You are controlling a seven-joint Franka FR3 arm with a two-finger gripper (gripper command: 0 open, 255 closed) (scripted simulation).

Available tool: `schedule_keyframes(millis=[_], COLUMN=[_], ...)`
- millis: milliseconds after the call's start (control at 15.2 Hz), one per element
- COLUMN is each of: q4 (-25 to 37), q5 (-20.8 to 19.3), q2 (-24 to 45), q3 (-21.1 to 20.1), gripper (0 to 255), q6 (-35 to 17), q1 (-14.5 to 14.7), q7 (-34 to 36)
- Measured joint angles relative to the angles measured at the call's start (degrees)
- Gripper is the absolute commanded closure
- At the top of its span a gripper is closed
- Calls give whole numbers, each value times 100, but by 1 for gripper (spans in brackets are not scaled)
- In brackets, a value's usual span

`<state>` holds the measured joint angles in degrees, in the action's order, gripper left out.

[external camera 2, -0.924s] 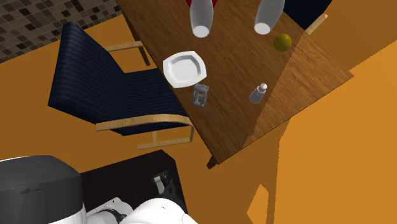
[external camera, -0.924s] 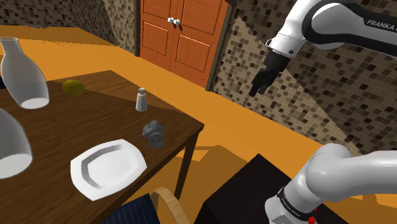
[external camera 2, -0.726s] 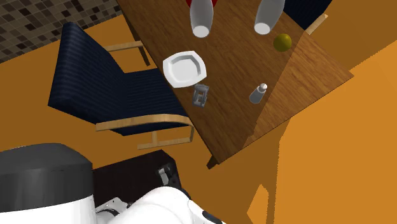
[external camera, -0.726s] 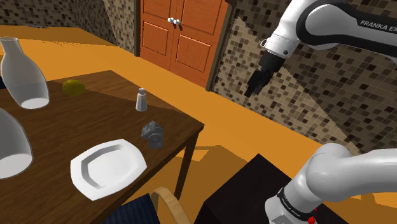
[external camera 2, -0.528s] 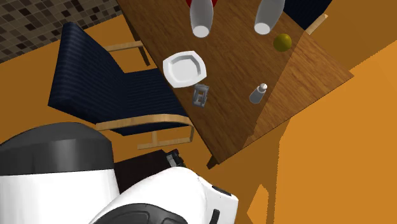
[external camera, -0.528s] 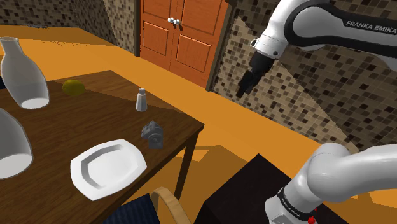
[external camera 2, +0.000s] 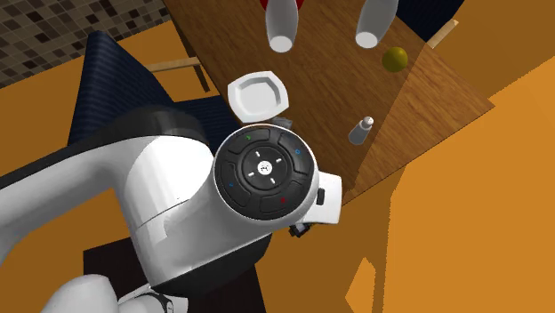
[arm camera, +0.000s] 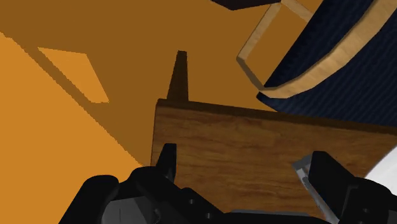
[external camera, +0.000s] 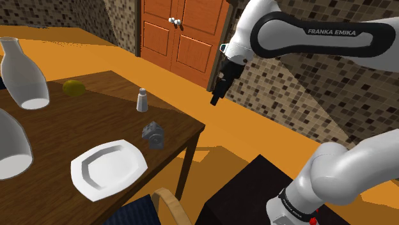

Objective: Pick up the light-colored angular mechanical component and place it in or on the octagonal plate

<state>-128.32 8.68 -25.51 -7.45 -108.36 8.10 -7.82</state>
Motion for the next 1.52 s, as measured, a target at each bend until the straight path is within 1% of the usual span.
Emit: schedule_keyframes(millis=[198, 396, 528, 660, 792, 1188, 1518], q4=[163, 524, 619, 952, 1080, 1736, 1668], q5=[-36, -120, -186, -304, -424, -879, -1003], q2=[428, 951, 1216, 1623, 1969, 2879, 3132], q3=[-187, -416, -542, -683, -815, -1175, -1209], gripper=[0, 0, 0, 0, 0, 0, 0], q6=[-306, -515, -706, -799, -1026, -1287, -1597], q1=[148, 299, 390, 477, 571, 902, 957], q7=[-133, -179, -249, -271, -309, -307, -290])
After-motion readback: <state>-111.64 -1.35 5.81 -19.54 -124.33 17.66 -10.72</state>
